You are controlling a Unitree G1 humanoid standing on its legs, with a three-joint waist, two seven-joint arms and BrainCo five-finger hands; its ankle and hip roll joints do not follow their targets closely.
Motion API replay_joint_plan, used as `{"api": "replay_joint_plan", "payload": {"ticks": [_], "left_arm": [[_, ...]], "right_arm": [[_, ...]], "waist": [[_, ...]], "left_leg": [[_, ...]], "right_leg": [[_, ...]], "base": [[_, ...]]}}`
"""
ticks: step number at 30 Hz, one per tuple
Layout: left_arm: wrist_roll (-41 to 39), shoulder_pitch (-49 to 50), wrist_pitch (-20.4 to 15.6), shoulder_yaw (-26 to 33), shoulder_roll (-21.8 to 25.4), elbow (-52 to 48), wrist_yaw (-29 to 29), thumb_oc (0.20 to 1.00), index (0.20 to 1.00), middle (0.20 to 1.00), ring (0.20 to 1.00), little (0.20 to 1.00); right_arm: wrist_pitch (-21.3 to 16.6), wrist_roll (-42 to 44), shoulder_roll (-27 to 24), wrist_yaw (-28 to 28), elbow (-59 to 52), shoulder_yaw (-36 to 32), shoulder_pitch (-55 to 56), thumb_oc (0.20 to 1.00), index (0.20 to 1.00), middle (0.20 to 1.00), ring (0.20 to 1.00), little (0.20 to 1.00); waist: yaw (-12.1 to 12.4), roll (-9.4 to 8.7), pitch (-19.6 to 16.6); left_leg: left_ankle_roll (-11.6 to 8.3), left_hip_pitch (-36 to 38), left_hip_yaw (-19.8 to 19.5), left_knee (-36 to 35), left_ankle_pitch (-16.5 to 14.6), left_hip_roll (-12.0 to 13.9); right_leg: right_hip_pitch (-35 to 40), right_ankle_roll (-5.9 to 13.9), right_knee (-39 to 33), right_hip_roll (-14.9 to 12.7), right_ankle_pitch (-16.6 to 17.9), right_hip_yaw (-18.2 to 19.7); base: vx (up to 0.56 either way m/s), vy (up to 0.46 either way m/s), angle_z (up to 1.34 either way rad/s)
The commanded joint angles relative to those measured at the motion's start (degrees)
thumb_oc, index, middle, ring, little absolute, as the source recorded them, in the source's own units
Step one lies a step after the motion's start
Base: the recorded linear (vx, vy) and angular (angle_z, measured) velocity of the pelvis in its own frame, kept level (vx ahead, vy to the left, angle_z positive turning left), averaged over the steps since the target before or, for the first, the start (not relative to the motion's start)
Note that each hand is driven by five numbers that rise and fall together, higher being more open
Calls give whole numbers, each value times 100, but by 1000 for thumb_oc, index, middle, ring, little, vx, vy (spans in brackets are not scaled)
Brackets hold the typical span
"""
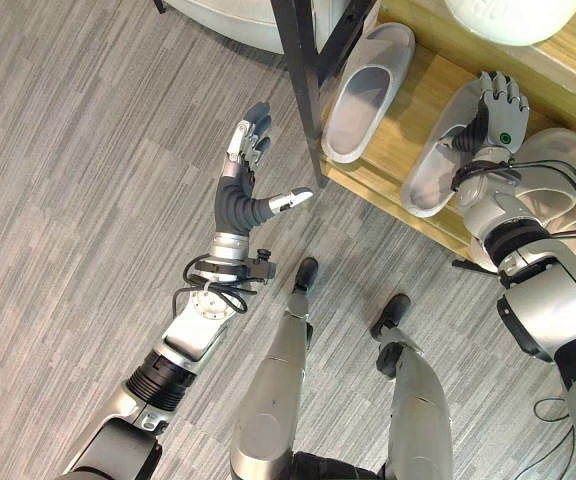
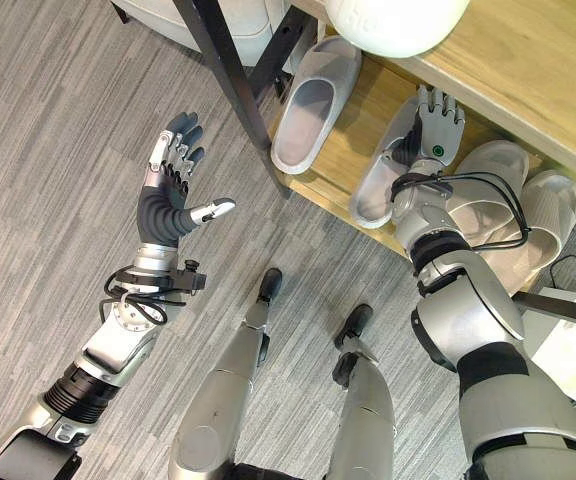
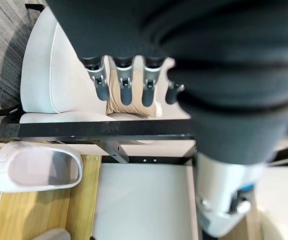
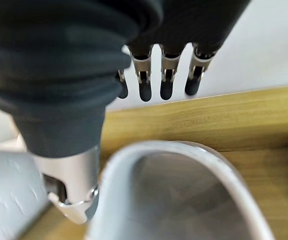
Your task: Arrange the slippers neatly on the shoe rack.
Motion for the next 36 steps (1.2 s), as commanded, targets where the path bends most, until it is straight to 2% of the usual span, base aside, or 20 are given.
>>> {"api": "replay_joint_plan", "payload": {"ticks": [1,2,5,9,11,19,22,26,36], "left_arm": [[37,15,-268,-32,-145,-347,32,1000,1000,1000,1000,1000],[99,-12,-231,-7,-155,-280,79,1000,1000,1000,1000,1000],[141,-7,-229,29,-141,-274,86,1000,1000,1000,1000,1000],[114,63,-229,55,-126,-296,57,1000,1000,1000,1000,1000],[38,154,-187,77,-100,-273,-20,1000,1000,1000,1000,1000],[-103,313,-190,158,-87,-271,-238,1000,1000,1000,1000,1000],[-137,272,-128,179,-164,-225,-359,1000,1000,1000,1000,1000],[-180,266,-109,209,-193,-242,-410,1000,1000,1000,1000,1000],[-241,376,32,143,-164,-183,-492,1000,1000,1000,1000,1000]], "right_arm": [[-437,771,14,-388,-605,-195,236,1000,1000,1000,1000,1000],[-592,1065,154,-423,-853,-434,488,1000,1000,1000,1000,1000],[-645,1189,256,-396,-1013,-553,656,1000,1000,1000,1000,1000],[-848,1817,432,-281,-964,-898,809,1000,1000,1000,1000,1000],[-1202,3213,661,8,-565,-1372,839,1000,1000,1000,1000,1000],[-1588,4642,855,556,-455,-1634,938,1000,1000,1000,1000,1000],[-2020,5900,1207,1164,-888,-1784,1192,1000,1000,1000,1000,1000],[-2186,6359,1312,1453,-1251,-1723,1225,1000,1000,1000,1000,1000],[-2174,6220,1320,1574,-1825,-1552,1223,1000,1000,1000,1000,1000]], "waist": [[27,-60,-431],[-10,-85,-434],[-22,-96,-432],[-45,-71,-408],[-10,-21,-384],[106,1,-345],[167,-4,-338],[224,-2,-315],[233,-56,-328]], "left_leg": [[-68,151,-35,134,-916,76],[-53,202,-8,121,-942,83],[-43,244,13,112,-963,89],[-36,256,31,121,-982,83],[-36,254,29,115,-991,69],[-47,266,30,69,-988,54],[-57,299,27,53,-1001,59],[-56,305,11,113,-1027,49],[-5,257,-17,739,-1307,-18]], "right_leg": [[369,485,-137,-175,-676,318],[406,474,-174,-155,-671,352],[448,468,-212,-150,-669,366],[456,455,-215,-155,-667,369],[463,452,-205,-172,-679,353],[496,458,-224,-182,-694,319],[537,464,-220,-198,-718,299],[527,460,-123,-213,-755,303],[565,375,384,-293,-994,452]], "base": [[13,18,-8],[10,11,-9],[3,11,-8],[-14,12,-5],[-4,14,-5],[0,0,0],[17,-21,2],[0,0,0],[-8,-2,3]]}}
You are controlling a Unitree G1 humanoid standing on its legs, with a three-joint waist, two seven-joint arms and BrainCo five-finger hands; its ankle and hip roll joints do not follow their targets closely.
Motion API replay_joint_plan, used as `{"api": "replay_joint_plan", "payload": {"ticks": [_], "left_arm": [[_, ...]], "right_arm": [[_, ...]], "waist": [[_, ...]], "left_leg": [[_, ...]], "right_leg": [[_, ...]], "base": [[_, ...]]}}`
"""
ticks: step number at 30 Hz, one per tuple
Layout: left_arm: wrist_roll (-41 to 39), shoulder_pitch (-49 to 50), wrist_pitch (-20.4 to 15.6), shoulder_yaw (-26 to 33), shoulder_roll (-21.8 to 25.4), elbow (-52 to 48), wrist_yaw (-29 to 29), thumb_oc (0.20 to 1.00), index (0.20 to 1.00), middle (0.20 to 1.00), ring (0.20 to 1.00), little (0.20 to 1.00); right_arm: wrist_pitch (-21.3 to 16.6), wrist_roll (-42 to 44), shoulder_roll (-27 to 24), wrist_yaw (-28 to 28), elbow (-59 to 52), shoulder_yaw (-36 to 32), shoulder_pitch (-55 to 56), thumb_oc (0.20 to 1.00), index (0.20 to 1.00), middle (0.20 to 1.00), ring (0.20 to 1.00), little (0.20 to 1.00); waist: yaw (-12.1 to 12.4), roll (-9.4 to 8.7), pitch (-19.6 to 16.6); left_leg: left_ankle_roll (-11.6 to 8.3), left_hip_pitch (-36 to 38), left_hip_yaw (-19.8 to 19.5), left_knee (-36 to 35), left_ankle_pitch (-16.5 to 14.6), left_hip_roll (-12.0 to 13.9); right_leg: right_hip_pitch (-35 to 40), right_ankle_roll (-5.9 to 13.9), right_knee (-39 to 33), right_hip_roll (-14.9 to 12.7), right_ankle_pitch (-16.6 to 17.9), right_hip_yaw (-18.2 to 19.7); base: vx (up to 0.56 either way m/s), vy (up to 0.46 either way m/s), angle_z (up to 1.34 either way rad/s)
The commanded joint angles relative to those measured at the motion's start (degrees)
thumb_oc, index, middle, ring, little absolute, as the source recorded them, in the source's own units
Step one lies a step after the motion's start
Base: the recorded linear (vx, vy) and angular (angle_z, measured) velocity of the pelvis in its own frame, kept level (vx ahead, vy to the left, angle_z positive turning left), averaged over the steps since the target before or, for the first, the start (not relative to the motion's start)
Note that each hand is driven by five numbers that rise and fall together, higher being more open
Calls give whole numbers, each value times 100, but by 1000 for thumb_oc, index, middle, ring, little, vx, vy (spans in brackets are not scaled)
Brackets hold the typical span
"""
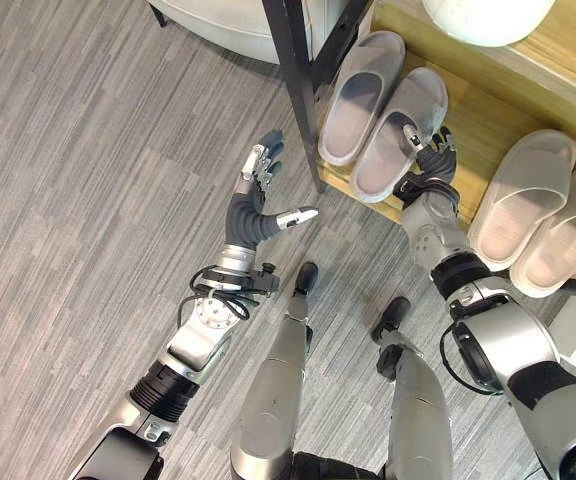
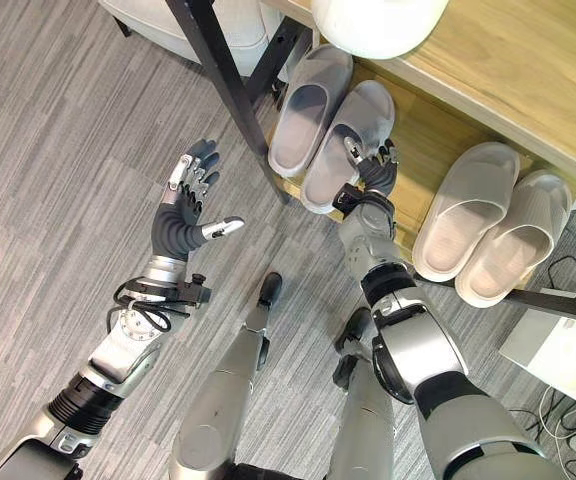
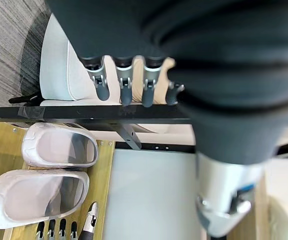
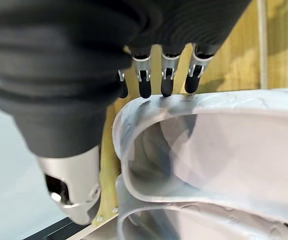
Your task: Arrange the slippers neatly on the shoe rack.
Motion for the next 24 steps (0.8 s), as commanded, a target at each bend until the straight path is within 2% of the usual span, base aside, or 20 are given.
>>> {"api": "replay_joint_plan", "payload": {"ticks": [1,6,8,12,14,18,19,23,24], "left_arm": [[-36,101,-175,98,12,-283,-75,1000,1000,1000,1000,1000],[-43,233,-148,183,7,-282,-91,1000,1000,1000,1000,1000],[-4,288,-115,248,24,-277,-117,1000,1000,1000,1000,1000],[40,505,-48,374,20,-234,-120,1000,1000,1000,1000,1000],[53,848,13,566,-25,-159,-147,1000,1000,1000,1000,1000],[34,1169,143,735,-149,-25,-227,1000,1000,1000,1000,1000],[85,1325,218,807,-224,48,-288,1000,1000,1000,1000,1000],[159,1574,297,896,-227,172,-476,1000,1000,1000,1000,1000],[256,1699,331,956,-190,297,-617,1000,1000,1000,1000,1000]], "right_arm": [[-230,-237,14,295,-600,146,153,1000,1000,1000,1000,1000],[-39,-862,-113,266,-772,172,508,1000,1000,1000,1000,1000],[141,-1446,-211,229,-1094,334,836,1000,1000,1000,1000,1000],[274,-1987,-81,293,-1860,435,1629,1000,1000,1000,1000,1000],[381,-2440,36,518,-2617,499,2615,1000,1000,1000,1000,1000],[413,-2536,28,1020,-3472,554,3644,1000,1000,1000,1000,1000],[403,-2460,-37,1397,-3991,561,4167,1000,1000,1000,1000,1000],[421,-2363,-315,1967,-4653,480,4943,1000,1000,1000,1000,1000],[419,-2419,-471,2246,-4972,341,5442,1000,1000,1000,1000,1000]], "waist": [[147,-88,-305],[73,-97,-298],[-12,-154,-299],[-147,-249,-383],[-292,-368,-650],[-497,-472,-1056],[-607,-500,-1273],[-765,-500,-1598],[-879,-457,-1794]], "left_leg": [[25,54,-34,761,-1311,-28],[42,102,5,981,-1428,5],[31,340,61,818,-1388,47],[26,746,174,365,-1290,117],[22,1148,313,-59,-1151,230],[32,1549,454,-547,-919,306],[27,1785,530,-837,-802,351],[14,2158,626,-1289,-625,391],[-7,2364,701,-1530,-559,393]], "right_leg": [[469,400,188,-279,-840,395],[524,389,313,-290,-864,454],[718,400,126,-251,-778,449],[1069,420,-398,-165,-555,436],[1474,465,-963,-66,-319,431],[1870,528,-1517,22,-82,378],[2081,566,-1791,68,14,354],[2352,626,-2127,108,164,325],[2490,656,-2296,131,195,315]], "base": [[0,0,0],[-3,3,-1],[-23,4,-7],[4,-20,-18],[92,-50,-29],[103,-33,-30],[148,-39,-15],[101,-28,-19],[102,-13,-10]]}}
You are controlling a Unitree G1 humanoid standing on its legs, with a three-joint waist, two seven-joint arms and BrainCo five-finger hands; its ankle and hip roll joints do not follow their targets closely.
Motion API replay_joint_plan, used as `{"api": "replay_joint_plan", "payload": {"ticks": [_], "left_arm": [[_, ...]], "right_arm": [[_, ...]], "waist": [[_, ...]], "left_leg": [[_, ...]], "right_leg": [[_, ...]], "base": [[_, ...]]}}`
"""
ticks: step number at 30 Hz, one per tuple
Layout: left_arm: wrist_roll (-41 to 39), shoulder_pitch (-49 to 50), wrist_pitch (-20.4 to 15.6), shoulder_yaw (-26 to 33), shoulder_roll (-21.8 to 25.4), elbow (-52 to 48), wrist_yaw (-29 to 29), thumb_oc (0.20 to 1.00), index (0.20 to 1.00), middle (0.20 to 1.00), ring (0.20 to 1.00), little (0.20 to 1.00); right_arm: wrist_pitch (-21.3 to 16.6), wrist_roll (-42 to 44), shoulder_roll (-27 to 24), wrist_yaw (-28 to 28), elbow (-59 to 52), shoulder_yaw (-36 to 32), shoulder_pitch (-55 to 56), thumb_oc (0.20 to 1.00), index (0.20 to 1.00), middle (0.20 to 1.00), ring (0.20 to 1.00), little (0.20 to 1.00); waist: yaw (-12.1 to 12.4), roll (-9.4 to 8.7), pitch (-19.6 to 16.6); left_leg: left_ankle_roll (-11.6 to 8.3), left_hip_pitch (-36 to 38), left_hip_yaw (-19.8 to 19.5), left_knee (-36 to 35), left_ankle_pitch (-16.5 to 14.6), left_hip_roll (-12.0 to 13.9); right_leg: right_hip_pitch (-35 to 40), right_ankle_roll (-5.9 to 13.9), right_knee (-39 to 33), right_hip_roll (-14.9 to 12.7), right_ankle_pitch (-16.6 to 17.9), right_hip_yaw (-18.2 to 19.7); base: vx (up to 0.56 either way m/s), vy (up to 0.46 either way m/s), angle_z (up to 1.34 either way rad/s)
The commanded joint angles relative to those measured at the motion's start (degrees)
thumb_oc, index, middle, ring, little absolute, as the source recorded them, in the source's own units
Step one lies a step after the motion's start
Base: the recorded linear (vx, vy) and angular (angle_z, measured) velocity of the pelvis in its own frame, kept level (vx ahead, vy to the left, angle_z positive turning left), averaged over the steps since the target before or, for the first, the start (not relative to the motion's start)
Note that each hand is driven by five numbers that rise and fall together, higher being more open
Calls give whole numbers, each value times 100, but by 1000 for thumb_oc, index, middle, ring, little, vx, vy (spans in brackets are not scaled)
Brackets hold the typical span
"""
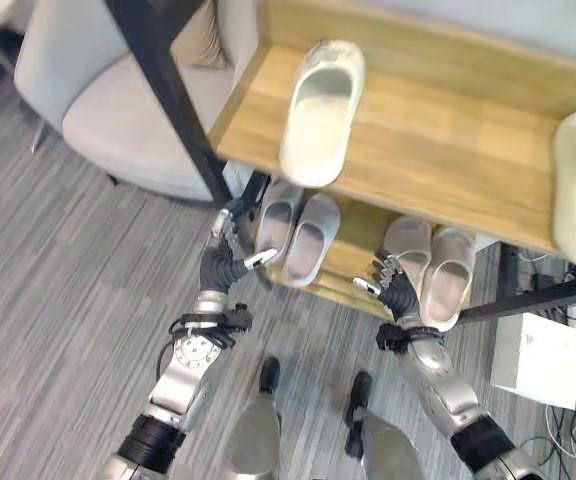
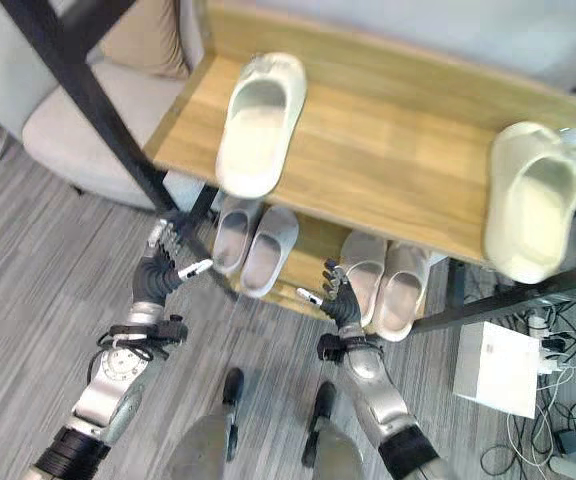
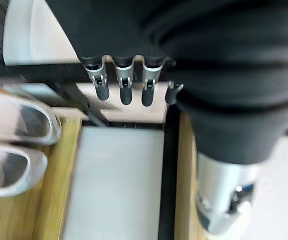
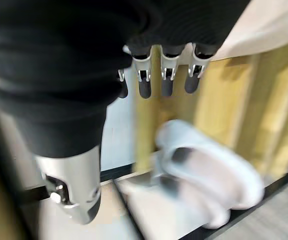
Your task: Arrange the slippers neatly on the shoe rack.
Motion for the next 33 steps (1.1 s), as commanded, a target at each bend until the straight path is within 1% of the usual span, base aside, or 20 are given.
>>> {"api": "replay_joint_plan", "payload": {"ticks": [1,3,5,7,9,10,12,14,16,17,21,22,23,24,25,27,28,30,31,33], "left_arm": [[249,-95,-134,109,153,-1,-277,1000,1000,1000,1000,1000],[285,59,-65,123,164,153,-446,1000,1000,1000,1000,1000],[324,259,12,80,158,429,-716,1000,1000,1000,1000,1000],[360,334,40,32,183,490,-854,1000,1000,1000,1000,1000],[571,420,140,-283,334,658,-1341,1000,1000,1000,1000,1000],[572,419,134,-291,331,667,-1342,1000,1000,1000,1000,1000],[1533,-127,288,-1223,511,913,-1852,1000,1000,1000,1000,1000],[1943,-604,309,-1720,552,821,-2017,1000,1000,1000,1000,1000],[2012,-862,287,-1939,577,690,-2088,1000,1000,1000,1000,1000],[1923,-1166,235,-2221,605,388,-2191,1000,1000,1000,1000,1000],[1546,-1757,133,-2632,526,-204,-2404,1000,1000,1000,1000,1000],[1204,-1968,87,-2654,380,-384,-2395,1000,1000,1000,1000,1000],[1197,-1977,87,-2652,379,-381,-2396,1000,1000,1000,1000,1000],[693,-2150,52,-2526,245,-564,-2339,1000,1000,1000,1000,1000],[680,-2154,58,-2517,250,-571,-2345,1000,1000,1000,1000,1000],[220,-2254,45,-2372,171,-729,-2315,1000,1000,1000,1000,1000],[-161,-2394,-42,-2051,196,-1085,-2235,1000,1000,1000,1000,1000],[-511,-2389,-84,-1768,183,-1312,-2184,1000,1000,1000,1000,1000],[-581,-2229,-233,-1184,234,-1551,-1923,1000,1000,1000,1000,1000],[-453,-2234,-289,-976,223,-1458,-1732,1000,1000,1000,1000,1000]], "right_arm": [[-180,-53,-230,629,-452,-287,24,1000,1000,1000,1000,1000],[-162,-197,-348,862,-741,-468,602,1000,1000,1000,1000,1000],[-149,-691,-444,1005,-799,-619,1212,1000,1000,1000,1000,1000],[-135,-805,-459,1058,-790,-672,1398,1000,1000,1000,1000,1000],[-84,-1093,-508,1181,-613,-700,1780,1000,1000,1000,1000,1000],[-84,-1096,-508,1181,-616,-705,1791,1000,1000,1000,1000,1000],[22,-1566,-615,1250,11,-551,1950,1000,1000,1000,1000,1000],[65,-1664,-649,1215,422,-493,1866,1000,1000,1000,1000,1000],[66,-1633,-644,1214,622,-494,1814,1000,1000,1000,1000,1000],[76,-1589,-634,1162,889,-501,1704,1000,1000,1000,1000,1000],[90,-1439,-544,1100,1249,-434,1420,1000,1000,1000,1000,1000],[78,-1408,-499,1036,1293,-410,1296,1000,1000,1000,1000,1000],[77,-1408,-500,1034,1297,-411,1288,1000,1000,1000,1000,1000],[67,-1412,-489,962,1330,-408,1190,1000,1000,1000,1000,1000],[66,-1412,-492,961,1332,-406,1182,1000,1000,1000,1000,1000],[65,-1401,-474,908,1392,-430,1110,1000,1000,1000,1000,1000],[48,-1373,-458,889,1351,-482,1123,1000,1000,1000,1000,1000],[34,-1362,-448,895,1350,-507,1150,1000,1000,1000,1000,1000],[-44,-1341,-374,863,1329,-525,1116,1000,1000,1000,1000,1000],[-37,-1346,-342,881,1398,-485,1113,1000,1000,1000,1000,1000]], "waist": [[71,12,-127],[-57,74,-295],[-224,157,-489],[-272,179,-536],[-395,246,-669],[-382,248,-678],[-567,325,-783],[-674,336,-850],[-722,342,-855],[-797,358,-864],[-932,403,-887],[-988,405,-885],[-984,407,-879],[-1023,396,-881],[-1024,398,-874],[-1040,396,-862],[-1053,385,-858],[-1050,371,-853],[-973,346,-842],[-949,335,-849]], "left_leg": [[-99,102,-19,-268,-345,127],[-114,292,31,-426,-322,124],[-119,435,130,-487,-353,140],[-116,488,163,-487,-375,143],[-117,560,272,-487,-415,169],[-117,560,279,-487,-419,171],[-123,674,374,-487,-494,211],[-118,682,387,-487,-494,215],[-118,702,400,-487,-503,221],[-118,735,427,-487,-517,224],[-127,780,516,-487,-542,234],[-131,796,570,-487,-554,234],[-131,797,574,-487,-555,235],[-133,815,611,-487,-563,236],[-133,817,615,-487,-564,237],[-133,831,642,-487,-564,248],[-138,852,672,-487,-574,253],[-141,874,682,-487,-583,254],[-144,883,675,-487,-578,264],[-147,891,665,-487,-581,269]], "right_leg": [[125,438,86,-326,-492,-32],[268,468,-66,-303,-453,-13],[403,489,-248,-282,-413,35],[446,493,-314,-268,-390,66],[456,516,-375,-247,-392,159],[452,515,-375,-245,-392,166],[464,541,-375,-196,-427,307],[440,540,-375,-185,-415,360],[446,542,-375,-175,-417,384],[452,541,-375,-166,-427,407],[441,538,-375,-158,-429,490],[424,531,-375,-151,-426,538],[423,531,-375,-150,-426,542],[414,526,-375,-149,-417,583],[414,526,-375,-148,-417,586],[409,518,-375,-147,-412,611],[408,513,-375,-144,-417,640],[426,505,-375,-141,-427,650],[463,482,-375,-128,-450,648],[482,477,-375,-125,-460,643]], "base": [[109,1,-6],[73,-8,-6],[81,1,-14],[50,-9,-19],[44,-11,-19],[39,1,-24],[53,-17,-33],[29,-27,-18],[22,-34,-13],[28,-41,-19],[24,-18,-17],[10,-12,-8],[18,-20,-6],[12,-12,-8],[15,-18,-21],[15,-19,-21],[26,-28,-4],[22,-26,0],[52,-59,1],[44,-37,0]]}}
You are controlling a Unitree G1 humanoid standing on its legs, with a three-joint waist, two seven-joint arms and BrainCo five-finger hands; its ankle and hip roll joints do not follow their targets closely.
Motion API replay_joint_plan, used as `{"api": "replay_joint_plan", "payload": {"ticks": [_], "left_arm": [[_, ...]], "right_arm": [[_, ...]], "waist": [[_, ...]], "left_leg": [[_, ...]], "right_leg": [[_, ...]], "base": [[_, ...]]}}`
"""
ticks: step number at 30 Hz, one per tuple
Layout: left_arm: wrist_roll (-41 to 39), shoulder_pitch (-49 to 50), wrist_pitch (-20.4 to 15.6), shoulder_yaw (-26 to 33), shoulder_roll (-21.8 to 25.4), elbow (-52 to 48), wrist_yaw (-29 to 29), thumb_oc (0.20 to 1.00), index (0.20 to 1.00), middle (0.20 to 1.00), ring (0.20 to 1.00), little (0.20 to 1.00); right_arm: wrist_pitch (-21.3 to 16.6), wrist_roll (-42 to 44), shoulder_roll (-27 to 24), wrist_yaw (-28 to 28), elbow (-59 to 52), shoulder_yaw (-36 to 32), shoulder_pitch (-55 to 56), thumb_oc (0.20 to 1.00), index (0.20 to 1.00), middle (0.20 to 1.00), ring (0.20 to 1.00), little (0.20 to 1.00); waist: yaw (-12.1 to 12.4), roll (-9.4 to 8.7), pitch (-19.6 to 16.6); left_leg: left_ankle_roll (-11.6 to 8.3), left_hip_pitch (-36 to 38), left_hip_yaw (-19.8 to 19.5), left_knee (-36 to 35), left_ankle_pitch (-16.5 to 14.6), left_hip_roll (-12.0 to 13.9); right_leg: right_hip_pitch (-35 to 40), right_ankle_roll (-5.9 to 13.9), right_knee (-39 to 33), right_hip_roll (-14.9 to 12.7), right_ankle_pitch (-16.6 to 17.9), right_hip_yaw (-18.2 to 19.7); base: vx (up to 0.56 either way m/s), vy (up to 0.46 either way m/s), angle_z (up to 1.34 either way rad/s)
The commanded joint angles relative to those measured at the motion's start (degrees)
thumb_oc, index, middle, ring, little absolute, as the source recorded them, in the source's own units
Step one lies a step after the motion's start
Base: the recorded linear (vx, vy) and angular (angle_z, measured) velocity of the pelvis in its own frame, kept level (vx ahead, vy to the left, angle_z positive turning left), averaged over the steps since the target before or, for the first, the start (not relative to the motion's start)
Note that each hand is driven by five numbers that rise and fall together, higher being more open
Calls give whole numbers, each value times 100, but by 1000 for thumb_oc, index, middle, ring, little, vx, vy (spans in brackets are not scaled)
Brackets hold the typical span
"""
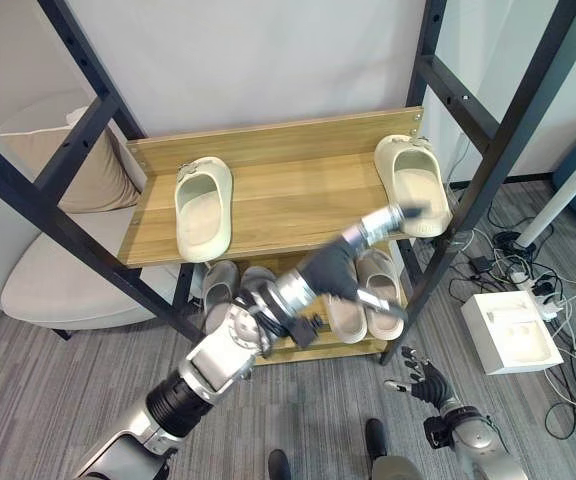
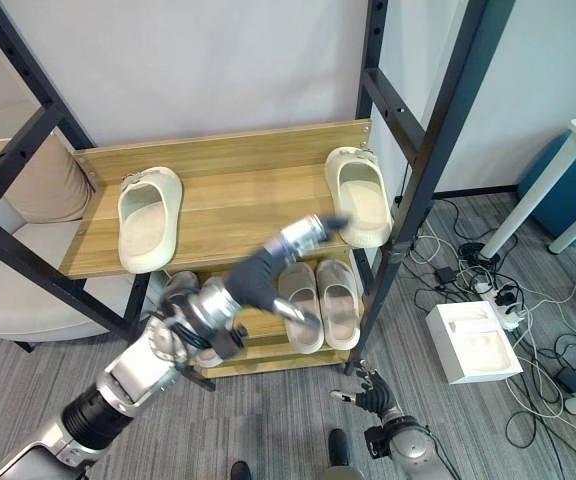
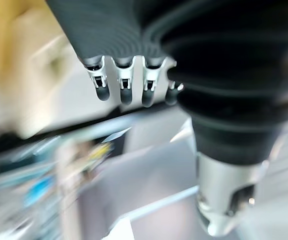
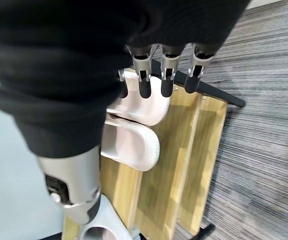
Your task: Arrange the slippers neatly on the shoe rack.
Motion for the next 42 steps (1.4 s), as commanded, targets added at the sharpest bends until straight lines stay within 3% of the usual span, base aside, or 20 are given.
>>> {"api": "replay_joint_plan", "payload": {"ticks": [1,2,3,5,6,8,10,12,17,22,34,35,36,42], "left_arm": [[329,-543,-587,554,73,657,1001,1000,1000,1000,1000,1000],[762,-683,-612,721,101,955,1497,1000,1000,1000,1000,1000],[789,-704,-620,710,95,973,1529,1000,1000,1000,1000,1000],[2225,-1062,-455,1077,515,1454,2465,1000,1000,1000,1000,1000],[2252,-1064,-452,1070,514,1456,2491,1000,1000,1000,1000,1000],[3421,-1541,-146,1221,1085,1942,3117,1000,1000,1000,1000,1000],[4913,-1996,517,1171,1811,2614,3795,1000,1000,1000,1000,1000],[5604,-2188,937,1075,2186,3050,4020,1000,1000,1000,1000,1000],[6560,-2334,1552,797,2935,3809,3916,1000,1000,1000,1000,1000],[6950,-2080,1746,808,3377,4225,3668,1000,1000,1000,1000,1000],[7327,-2498,1851,99,3519,4918,3372,1000,1000,1000,1000,1000],[7314,-2579,1872,37,3506,5022,3366,787,787,787,787,787],[7262,-2622,1888,25,3491,5102,3346,200,200,200,200,200],[6847,-2956,1946,-24,3471,5501,3390,200,200,200,200,200]], "right_arm": [[-355,27,157,56,-225,-16,18,1000,1000,1000,1000,1000],[-474,-129,133,-94,-86,-1,-82,1000,1000,1000,1000,1000],[-488,-134,139,-102,-66,2,-103,1000,1000,1000,1000,1000],[-579,-139,132,-273,66,0,-332,1000,1000,1000,1000,1000],[-578,-139,135,-275,67,3,-337,1000,1000,1000,1000,1000],[-659,-170,50,-212,-108,91,-238,1000,1000,1000,1000,1000],[-679,-9,-45,-77,-444,159,-11,1000,1000,1000,1000,1000],[-677,110,-129,13,-671,180,144,1000,1000,1000,1000,1000],[-687,238,-275,57,-955,84,352,1000,1000,1000,1000,1000],[-666,270,-309,95,-1117,-24,496,1000,1000,1000,1000,1000],[-671,236,-369,125,-1279,-77,612,1000,1000,1000,1000,1000],[-671,233,-379,126,-1303,-97,627,1000,1000,1000,1000,1000],[-673,235,-380,121,-1315,-111,635,1000,1000,1000,1000,1000],[-638,207,-400,106,-1417,-175,727,1000,1000,1000,1000,1000]], "waist": [[93,-253,143],[100,-240,158],[94,-239,177],[123,-216,194],[118,-220,203],[79,-207,188],[10,-196,186],[-30,-208,169],[-104,-226,129],[-136,-289,122],[-245,-315,150],[-257,-317,159],[-271,-322,164],[-358,-379,217]], "left_leg": [[-175,254,-187,-37,-566,148],[-176,262,-191,-37,-566,145],[-177,271,-195,-37,-569,146],[-188,284,-203,-37,-580,149],[-189,290,-205,-37,-582,149],[-207,314,-171,-37,-600,157],[-216,335,-156,-37,-623,151],[-225,352,-117,-37,-651,158],[-230,369,-34,-37,-692,165],[-230,400,82,-37,-721,196],[-200,387,137,-37,-763,169],[-196,377,145,-37,-762,165],[-193,373,151,-37,-763,161],[-177,310,240,-37,-756,152]], "right_leg": [[381,370,6,-286,-615,-134],[396,369,6,-286,-617,-145],[408,369,6,-285,-619,-150],[418,374,6,-286,-630,-162],[426,374,6,-286,-632,-164],[431,395,6,-288,-631,-165],[435,415,6,-286,-623,-149],[426,432,6,-291,-629,-126],[351,461,6,-268,-618,-36],[278,466,6,-227,-608,89],[191,496,6,-221,-565,152],[178,502,6,-219,-558,158],[164,506,6,-219,-549,168],[17,519,6,-199,-486,273]], "base": [[43,-15,1],[43,-15,10],[37,-12,8],[35,-6,-3],[47,1,-7],[73,2,2],[87,10,0],[71,11,-4],[47,12,-7],[32,6,-19],[5,5,-3],[-2,18,-4],[-8,27,-7],[-2,19,-12]]}}
